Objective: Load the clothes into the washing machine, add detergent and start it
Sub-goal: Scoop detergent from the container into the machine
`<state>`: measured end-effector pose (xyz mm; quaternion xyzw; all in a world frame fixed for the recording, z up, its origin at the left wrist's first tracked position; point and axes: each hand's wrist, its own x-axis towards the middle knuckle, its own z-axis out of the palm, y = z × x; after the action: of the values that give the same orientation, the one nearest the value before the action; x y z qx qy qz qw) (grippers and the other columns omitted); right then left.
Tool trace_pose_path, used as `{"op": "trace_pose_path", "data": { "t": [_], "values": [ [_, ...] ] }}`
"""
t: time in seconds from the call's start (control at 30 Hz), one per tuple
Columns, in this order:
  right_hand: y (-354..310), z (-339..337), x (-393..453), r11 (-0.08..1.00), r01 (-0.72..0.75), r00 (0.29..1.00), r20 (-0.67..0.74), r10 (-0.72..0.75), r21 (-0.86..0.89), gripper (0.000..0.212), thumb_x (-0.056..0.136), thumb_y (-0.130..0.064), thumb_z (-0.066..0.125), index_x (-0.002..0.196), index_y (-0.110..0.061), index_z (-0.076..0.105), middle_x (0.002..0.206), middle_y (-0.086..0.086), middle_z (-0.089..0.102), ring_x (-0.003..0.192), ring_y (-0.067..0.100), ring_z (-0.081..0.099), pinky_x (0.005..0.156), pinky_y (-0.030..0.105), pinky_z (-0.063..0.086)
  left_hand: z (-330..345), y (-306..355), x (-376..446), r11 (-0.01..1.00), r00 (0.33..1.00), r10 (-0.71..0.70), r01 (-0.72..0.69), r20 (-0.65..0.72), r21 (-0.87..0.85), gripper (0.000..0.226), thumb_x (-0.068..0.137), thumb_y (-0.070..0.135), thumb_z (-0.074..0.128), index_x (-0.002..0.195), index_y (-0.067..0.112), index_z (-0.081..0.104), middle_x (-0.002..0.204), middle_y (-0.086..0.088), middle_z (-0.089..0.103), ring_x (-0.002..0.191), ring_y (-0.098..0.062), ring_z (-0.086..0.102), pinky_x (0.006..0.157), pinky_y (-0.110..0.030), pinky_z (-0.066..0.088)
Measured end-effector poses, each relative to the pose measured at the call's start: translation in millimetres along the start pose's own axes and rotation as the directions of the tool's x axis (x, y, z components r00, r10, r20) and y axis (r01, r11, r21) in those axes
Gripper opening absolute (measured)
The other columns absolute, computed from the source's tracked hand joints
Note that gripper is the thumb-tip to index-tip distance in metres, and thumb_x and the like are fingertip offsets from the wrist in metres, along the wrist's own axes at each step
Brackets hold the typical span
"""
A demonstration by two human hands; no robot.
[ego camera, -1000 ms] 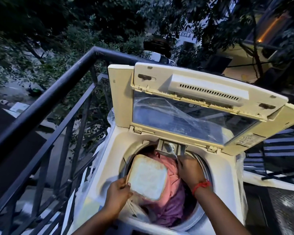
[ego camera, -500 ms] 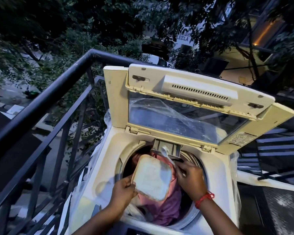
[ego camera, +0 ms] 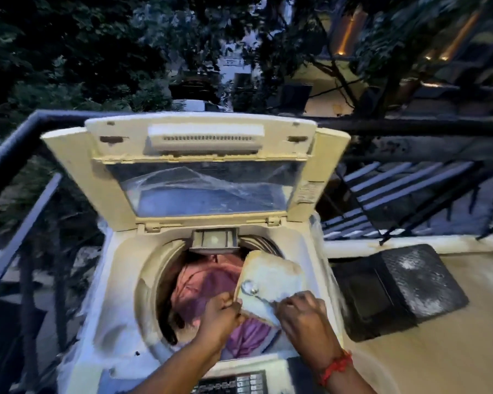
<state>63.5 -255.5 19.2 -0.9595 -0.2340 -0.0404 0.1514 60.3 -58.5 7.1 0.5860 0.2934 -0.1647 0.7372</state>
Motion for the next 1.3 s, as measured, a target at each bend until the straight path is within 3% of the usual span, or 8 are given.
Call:
{"op": "trace_pose_path", "data": {
  "t": [0.13, 0.27, 0.4, 0.57, 0.83, 0.97, 1.13, 1.3],
  "values": [
    [42, -17, -33, 0.889, -0.337, 0.906, -0.152, 0.396, 0.309, 0.025, 0.09, -0.043, 0.051, 0.103, -0.035, 0.07, 0.106, -0.005, 0.06, 0.104, 0.019, 0.05, 0.085, 0.028, 0.041, 65, 7, -3, 0.998, 0.99, 0.052, -0.055, 0.134, 0.018, 0.037, 0.09, -0.014, 0.047, 0.077, 0.009, 0.073, 0.073, -0.007, 0.07, 0.071, -0.022, 0.061, 0.057, -0.024, 0.05],
    [90, -38, -76, 0.573, -0.521, 0.589, -0.22, 0.778, 0.633, 0.027, 0.088, -0.022, 0.067, 0.114, -0.027, 0.065, 0.118, 0.001, 0.051, 0.1, 0.009, 0.056, 0.084, 0.015, 0.046, 144, 4, -3, 0.994, 0.955, 0.052, -0.079, 0.292, 0.081, 0.025, 0.088, -0.01, 0.052, 0.095, 0.007, 0.07, 0.081, -0.007, 0.071, 0.071, -0.017, 0.061, 0.056, -0.017, 0.05],
    [146, -56, -118, 0.048, -0.431, 0.259, 0.072, 0.963, 0.901, 0.03, 0.079, -0.009, 0.076, 0.099, -0.028, 0.064, 0.092, 0.009, 0.07, 0.085, 0.02, 0.068, 0.081, 0.037, 0.056, 225, -9, 8, 0.978, 0.922, -0.015, -0.066, 0.387, 0.195, 0.026, 0.094, -0.003, 0.051, 0.109, 0.01, 0.068, 0.087, 0.0, 0.075, 0.078, -0.016, 0.066, 0.071, -0.027, 0.054],
    [227, -59, -167, -0.172, -0.3, 0.026, 0.188, 0.982, 0.938, 0.03, 0.071, -0.012, 0.082, 0.095, -0.025, 0.069, 0.082, 0.005, 0.074, 0.083, 0.026, 0.07, 0.084, 0.048, 0.056, 329, -42, 32, 0.937, 0.868, -0.133, -0.047, 0.478, 0.346, 0.024, 0.095, -0.001, 0.051, 0.11, 0.013, 0.064, 0.091, 0.002, 0.076, 0.083, -0.012, 0.072, 0.073, -0.025, 0.059],
    [344, -17, -206, -0.248, -0.221, -0.169, 0.214, 0.962, 0.943, 0.027, 0.071, -0.012, 0.083, 0.092, -0.021, 0.069, 0.086, 0.007, 0.073, 0.082, 0.025, 0.07, 0.082, 0.045, 0.058, 450, -108, 114, 0.799, 0.829, -0.223, -0.145, 0.513, 0.583, 0.024, 0.094, 0.005, 0.056, 0.116, 0.004, 0.064, 0.092, -0.01, 0.07, 0.071, -0.016, 0.062, 0.058, -0.021, 0.052],
    [404, 21, -207, -0.29, -0.228, -0.216, 0.242, 0.946, 0.93, 0.026, 0.07, -0.011, 0.084, 0.09, -0.019, 0.069, 0.084, 0.01, 0.072, 0.082, 0.028, 0.069, 0.081, 0.045, 0.058, 491, -145, 164, 0.746, 0.847, -0.226, -0.168, 0.481, 0.645, 0.024, 0.094, 0.008, 0.055, 0.115, -0.001, 0.063, 0.079, -0.009, 0.062, 0.053, -0.004, 0.056, 0.05, -0.016, 0.046],
    [474, 72, -200, -0.288, -0.317, -0.234, 0.22, 0.947, 0.904, 0.022, 0.069, -0.017, 0.085, 0.083, -0.022, 0.068, 0.078, 0.003, 0.072, 0.076, 0.022, 0.069, 0.081, 0.044, 0.057, 531, -195, 231, 0.796, 0.92, -0.222, -0.021, 0.324, 0.605, 0.014, 0.09, 0.002, 0.06, 0.104, 0.002, 0.062, 0.11, -0.021, 0.064, 0.095, -0.03, 0.065, 0.08, -0.041, 0.057],
    [538, 120, -190, -0.323, -0.336, -0.272, 0.237, 0.933, 0.885, 0.022, 0.066, -0.015, 0.085, 0.072, -0.022, 0.065, 0.069, -0.001, 0.068, 0.069, 0.019, 0.064, 0.082, 0.043, 0.057, 564, -237, 285, 0.737, 0.94, -0.113, -0.138, 0.321, 0.662, 0.013, 0.086, 0.009, 0.061, 0.096, 0.011, 0.069, 0.098, -0.014, 0.069, 0.098, -0.038, 0.065, 0.088, -0.054, 0.054]
  ]
}}
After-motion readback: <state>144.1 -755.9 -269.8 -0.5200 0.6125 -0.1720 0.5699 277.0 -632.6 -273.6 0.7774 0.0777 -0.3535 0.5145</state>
